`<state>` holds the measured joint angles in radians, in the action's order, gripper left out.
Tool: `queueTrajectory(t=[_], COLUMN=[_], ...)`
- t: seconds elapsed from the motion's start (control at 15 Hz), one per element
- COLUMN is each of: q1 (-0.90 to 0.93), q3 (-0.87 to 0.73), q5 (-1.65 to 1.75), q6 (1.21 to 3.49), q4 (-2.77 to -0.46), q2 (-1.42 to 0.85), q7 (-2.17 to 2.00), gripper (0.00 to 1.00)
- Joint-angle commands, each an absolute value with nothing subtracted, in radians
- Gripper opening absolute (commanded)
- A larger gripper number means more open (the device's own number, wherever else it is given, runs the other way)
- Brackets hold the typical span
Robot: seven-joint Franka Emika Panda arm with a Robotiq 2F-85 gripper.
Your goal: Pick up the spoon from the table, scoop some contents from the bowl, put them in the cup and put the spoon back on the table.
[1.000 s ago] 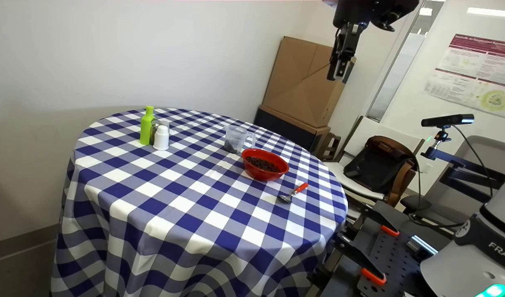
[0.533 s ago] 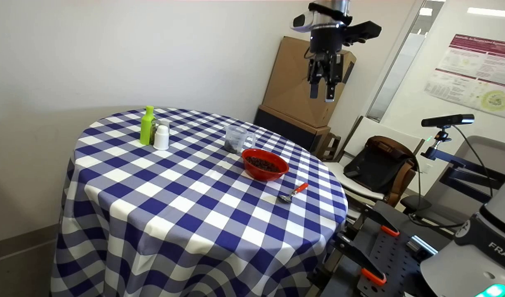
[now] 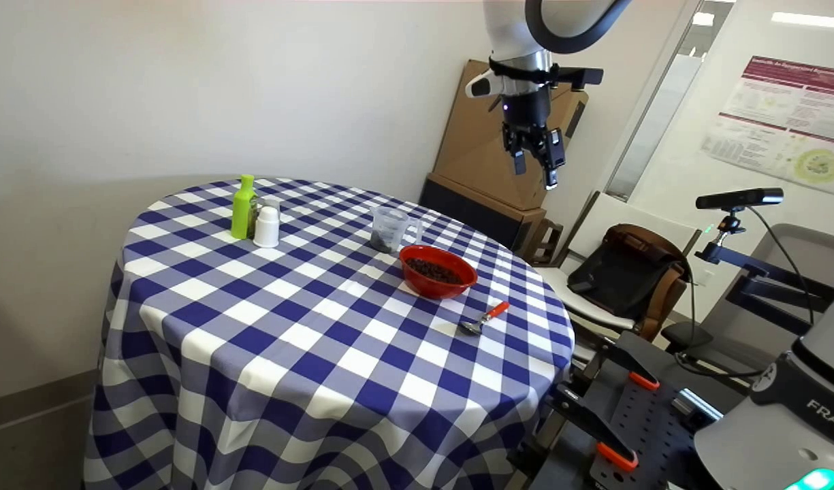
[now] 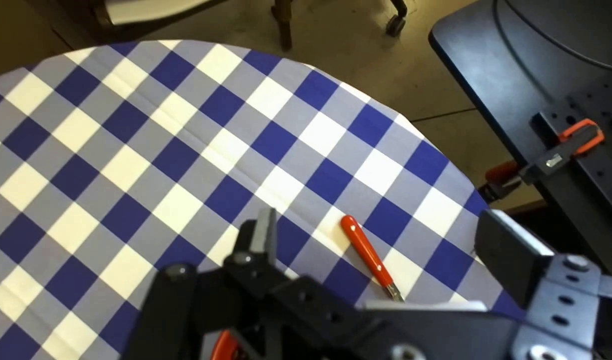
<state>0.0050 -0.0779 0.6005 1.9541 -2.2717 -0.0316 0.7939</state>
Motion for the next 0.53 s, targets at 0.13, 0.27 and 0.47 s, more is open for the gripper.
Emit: queueTrajectory(t=[0.13,0.27,0.47], q1=[-0.058,-0.075,-0.094], q3=[-0.085,-0.085,-0.084], q5=[0.621,0.591,0.568], q6=[1.98,1.972,1.971], q4=[-2.224,-2.212,-2.21], q2=[-0.133,-0.163,-0.192], q7=[0.702,0.689,0.676], gripper=[1.0,1.0,1.0])
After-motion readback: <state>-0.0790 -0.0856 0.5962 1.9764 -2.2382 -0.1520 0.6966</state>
